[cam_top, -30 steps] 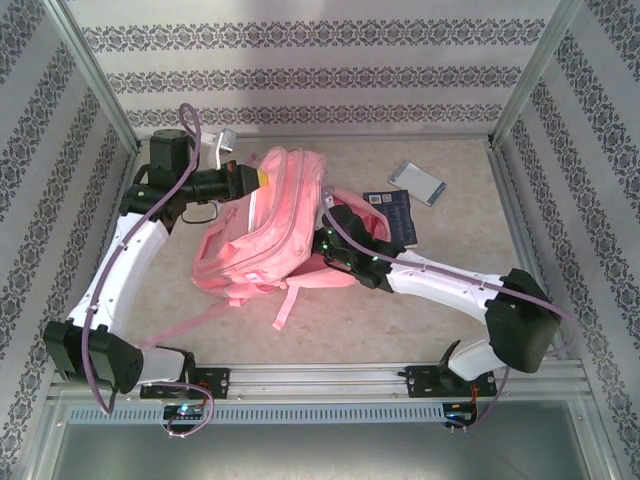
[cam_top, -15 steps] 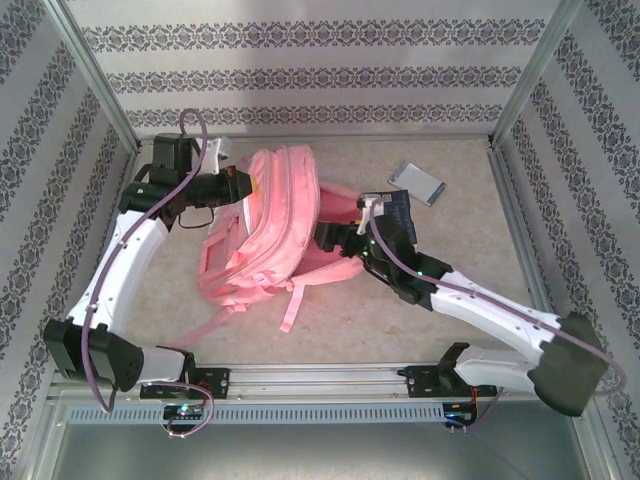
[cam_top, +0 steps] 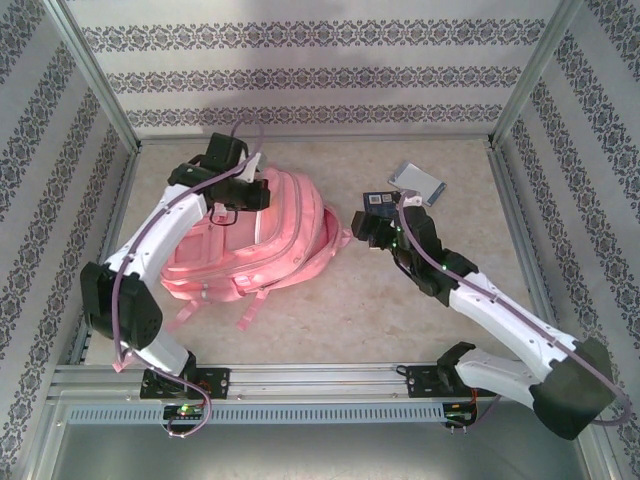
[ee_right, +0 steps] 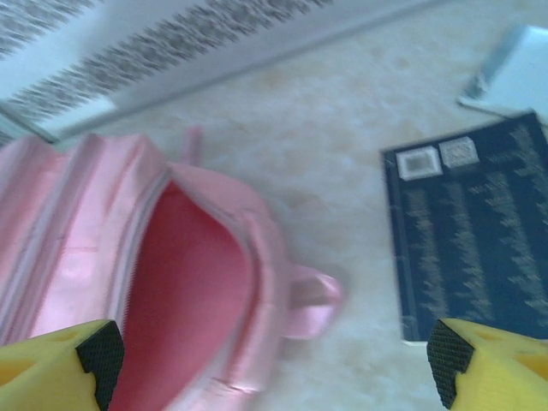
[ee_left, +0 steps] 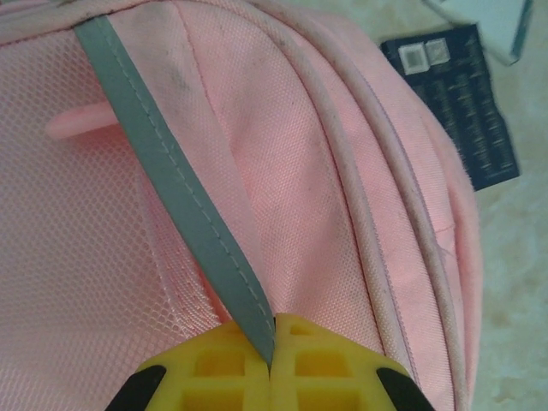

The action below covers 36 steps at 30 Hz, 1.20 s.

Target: Pack books, pencil case, and school supplies into a backpack

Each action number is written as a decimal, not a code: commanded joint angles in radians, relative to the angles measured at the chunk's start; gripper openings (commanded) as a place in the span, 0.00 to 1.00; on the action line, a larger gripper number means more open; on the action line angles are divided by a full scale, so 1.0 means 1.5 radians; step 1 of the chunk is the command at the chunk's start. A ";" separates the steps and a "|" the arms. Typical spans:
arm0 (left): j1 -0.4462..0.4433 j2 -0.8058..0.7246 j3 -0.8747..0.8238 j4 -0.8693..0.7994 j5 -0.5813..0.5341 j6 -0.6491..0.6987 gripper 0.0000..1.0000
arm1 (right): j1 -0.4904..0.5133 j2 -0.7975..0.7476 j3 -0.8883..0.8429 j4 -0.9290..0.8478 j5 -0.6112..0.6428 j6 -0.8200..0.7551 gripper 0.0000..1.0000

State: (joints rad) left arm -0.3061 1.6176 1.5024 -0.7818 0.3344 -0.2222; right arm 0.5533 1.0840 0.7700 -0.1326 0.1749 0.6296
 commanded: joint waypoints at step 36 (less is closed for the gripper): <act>-0.249 0.218 0.017 -0.163 -0.235 0.089 0.15 | -0.257 0.492 0.379 -0.209 -0.029 0.000 0.96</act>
State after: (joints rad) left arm -0.6994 1.9381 1.5532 -0.9260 0.1520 -0.1097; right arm 0.1951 1.7660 1.2774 -0.3862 0.0948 0.6399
